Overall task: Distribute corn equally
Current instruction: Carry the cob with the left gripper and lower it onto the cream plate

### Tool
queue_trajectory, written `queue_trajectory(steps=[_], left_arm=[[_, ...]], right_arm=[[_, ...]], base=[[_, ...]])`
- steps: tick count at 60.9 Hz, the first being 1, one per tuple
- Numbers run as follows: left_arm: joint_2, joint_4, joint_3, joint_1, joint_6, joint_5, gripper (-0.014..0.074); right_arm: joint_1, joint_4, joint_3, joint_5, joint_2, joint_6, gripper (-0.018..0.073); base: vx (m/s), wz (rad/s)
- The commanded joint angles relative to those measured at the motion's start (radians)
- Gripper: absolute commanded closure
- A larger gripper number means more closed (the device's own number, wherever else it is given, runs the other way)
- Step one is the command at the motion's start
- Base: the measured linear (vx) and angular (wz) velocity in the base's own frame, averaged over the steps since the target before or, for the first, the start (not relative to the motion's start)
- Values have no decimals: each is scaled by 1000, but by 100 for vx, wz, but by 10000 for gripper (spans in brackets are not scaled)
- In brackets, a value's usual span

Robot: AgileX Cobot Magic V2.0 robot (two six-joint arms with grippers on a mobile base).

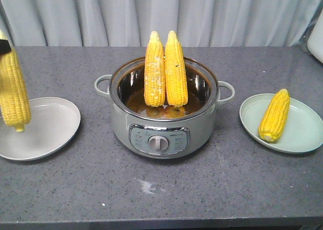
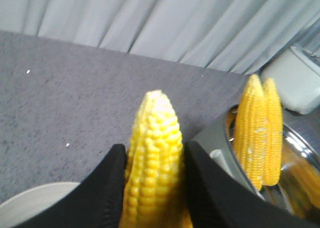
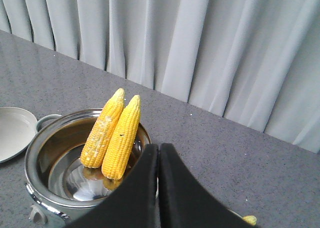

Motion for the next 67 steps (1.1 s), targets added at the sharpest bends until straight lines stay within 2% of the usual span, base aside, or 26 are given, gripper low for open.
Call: queue_trajectory(steps=[1, 41, 54, 67], left_arm=[[-23, 18, 17, -1, 3, 34, 605], [52, 18, 39, -5, 21, 37, 580], [52, 18, 39, -5, 21, 37, 489], [52, 18, 39, -5, 21, 42, 319]], right_arm=[[-3, 36, -19, 17, -10, -2, 564], [-3, 39, -19, 17, -10, -2, 564], [-3, 39, -19, 17, -10, -2, 564], [-3, 39, -19, 17, -10, -2, 564]], base=[[0, 0], [0, 0], [0, 0], [0, 0]])
